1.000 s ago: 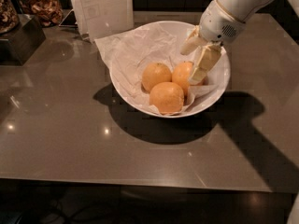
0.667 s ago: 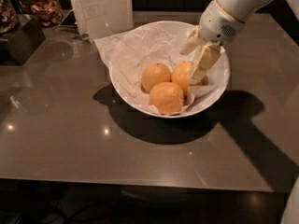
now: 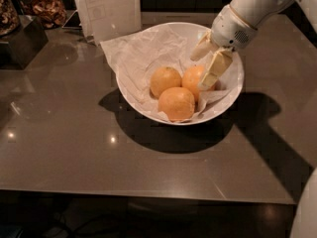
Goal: Pick orange from white bowl
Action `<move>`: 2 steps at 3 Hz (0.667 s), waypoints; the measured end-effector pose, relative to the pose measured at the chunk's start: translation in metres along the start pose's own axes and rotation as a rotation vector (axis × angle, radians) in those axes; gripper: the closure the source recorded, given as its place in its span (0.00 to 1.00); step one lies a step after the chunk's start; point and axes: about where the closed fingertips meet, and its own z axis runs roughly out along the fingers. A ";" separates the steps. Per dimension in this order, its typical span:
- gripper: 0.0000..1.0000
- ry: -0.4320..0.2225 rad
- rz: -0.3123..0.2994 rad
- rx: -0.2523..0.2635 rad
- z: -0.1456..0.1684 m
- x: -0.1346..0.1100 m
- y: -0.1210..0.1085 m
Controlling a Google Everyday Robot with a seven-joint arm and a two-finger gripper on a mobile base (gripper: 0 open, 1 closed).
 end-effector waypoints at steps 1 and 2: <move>0.28 -0.032 0.030 -0.034 0.014 0.008 0.008; 0.28 -0.060 0.053 -0.062 0.027 0.014 0.013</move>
Offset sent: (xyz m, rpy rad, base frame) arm -0.0292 -0.0043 -0.0433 0.0771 0.1481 -0.0066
